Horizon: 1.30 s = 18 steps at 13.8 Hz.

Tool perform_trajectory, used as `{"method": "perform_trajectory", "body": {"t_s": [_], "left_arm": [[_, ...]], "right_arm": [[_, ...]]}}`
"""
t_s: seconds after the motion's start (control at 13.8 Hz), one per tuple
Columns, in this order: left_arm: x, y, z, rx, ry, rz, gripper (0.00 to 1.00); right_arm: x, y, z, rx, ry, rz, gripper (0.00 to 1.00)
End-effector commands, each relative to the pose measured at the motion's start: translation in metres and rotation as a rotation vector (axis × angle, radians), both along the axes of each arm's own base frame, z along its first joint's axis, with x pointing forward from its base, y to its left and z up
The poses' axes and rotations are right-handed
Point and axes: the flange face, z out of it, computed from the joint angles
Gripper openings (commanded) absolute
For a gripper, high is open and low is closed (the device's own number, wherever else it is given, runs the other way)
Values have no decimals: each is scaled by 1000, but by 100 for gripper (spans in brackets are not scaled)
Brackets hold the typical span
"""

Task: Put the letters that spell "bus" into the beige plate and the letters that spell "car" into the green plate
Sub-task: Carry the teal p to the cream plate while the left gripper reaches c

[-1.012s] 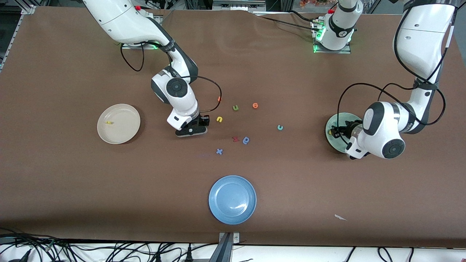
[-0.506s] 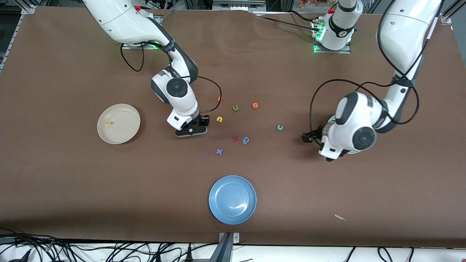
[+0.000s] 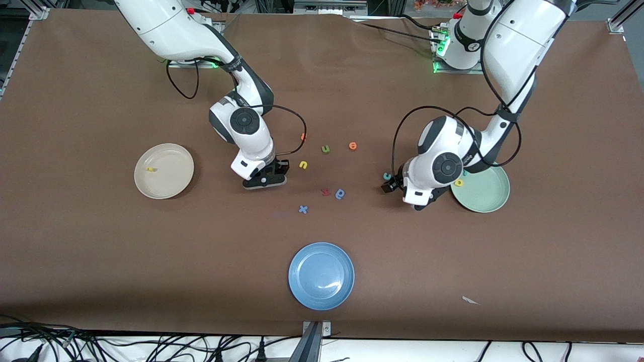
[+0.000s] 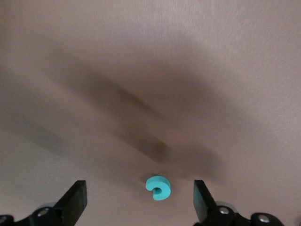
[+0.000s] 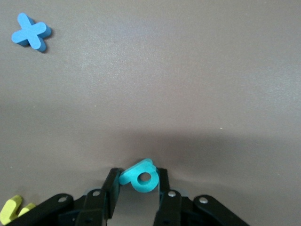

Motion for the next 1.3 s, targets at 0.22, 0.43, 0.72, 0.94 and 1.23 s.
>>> {"method": "perform_trajectory", "body": {"t_s": [0.22,0.43,0.72,0.94,1.23], "left_arm": [[-21,-20,-12,0,-23,36,73],[-28,-20,-19,-3,-33,37,70],[-28,-21,-20,-5,-38,38,56],[-27,-20,-19,-6,-39,38,44],[-26,-19,-19,-8,-41,39,23]], "right_arm": [[12,-8,17,-15,-40,42,31],[19,-38,47,-71,-27,74,31],[28,-120,77,-116,-20,147,31],[23,-201,86,-153,10,208,31],[-5,-275,87,-184,62,284,32]]}}
